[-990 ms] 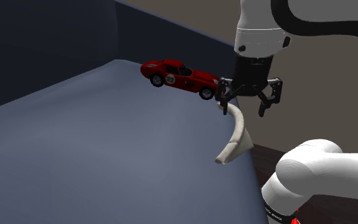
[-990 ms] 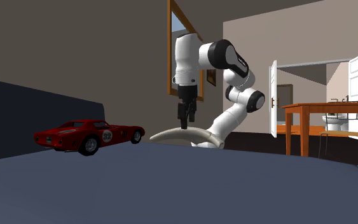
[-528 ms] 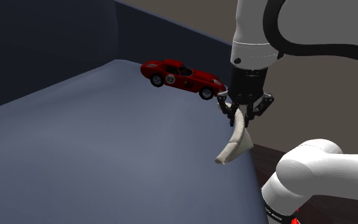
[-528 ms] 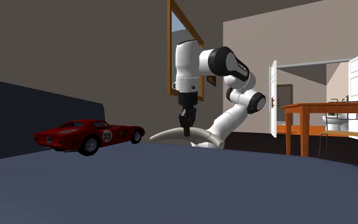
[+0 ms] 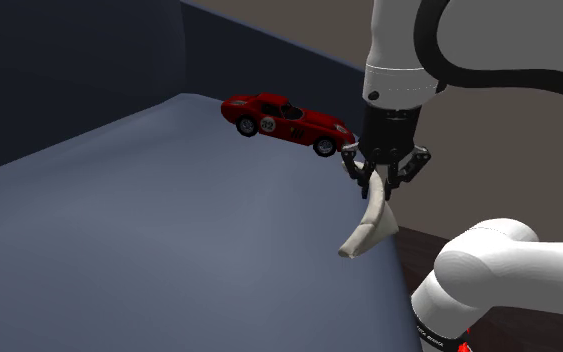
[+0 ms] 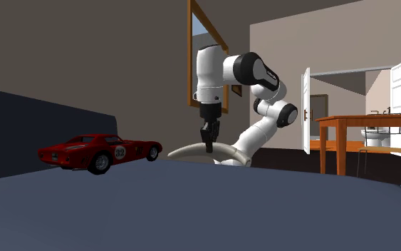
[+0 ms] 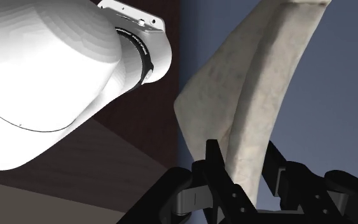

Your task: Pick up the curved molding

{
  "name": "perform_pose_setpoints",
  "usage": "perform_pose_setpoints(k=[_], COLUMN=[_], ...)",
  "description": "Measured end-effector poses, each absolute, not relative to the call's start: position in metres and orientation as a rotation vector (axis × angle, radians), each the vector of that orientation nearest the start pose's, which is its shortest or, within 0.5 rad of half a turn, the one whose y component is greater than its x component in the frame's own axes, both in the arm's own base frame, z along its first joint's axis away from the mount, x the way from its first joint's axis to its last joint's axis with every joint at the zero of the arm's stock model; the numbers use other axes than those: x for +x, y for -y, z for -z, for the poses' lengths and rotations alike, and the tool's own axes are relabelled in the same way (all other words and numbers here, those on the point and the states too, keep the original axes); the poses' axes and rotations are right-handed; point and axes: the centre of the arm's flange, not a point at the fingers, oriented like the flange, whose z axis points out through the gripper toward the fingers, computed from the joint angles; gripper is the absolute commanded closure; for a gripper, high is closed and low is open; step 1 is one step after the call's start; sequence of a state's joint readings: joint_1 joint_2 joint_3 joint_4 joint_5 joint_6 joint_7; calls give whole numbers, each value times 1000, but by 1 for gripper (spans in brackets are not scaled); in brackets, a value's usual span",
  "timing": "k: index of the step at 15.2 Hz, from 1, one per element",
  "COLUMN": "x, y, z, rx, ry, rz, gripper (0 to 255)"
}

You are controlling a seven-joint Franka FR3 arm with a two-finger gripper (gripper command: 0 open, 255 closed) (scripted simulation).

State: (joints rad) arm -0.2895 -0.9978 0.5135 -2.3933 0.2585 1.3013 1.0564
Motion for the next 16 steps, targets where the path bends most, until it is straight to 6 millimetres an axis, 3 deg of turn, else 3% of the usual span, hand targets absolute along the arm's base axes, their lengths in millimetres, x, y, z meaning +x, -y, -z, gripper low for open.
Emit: perform_pose_setpoints(k=[16], x=[237], y=[-140], z=[-635], rx=[-2930], ry=[-1667], rz=[-95], gripper=[255])
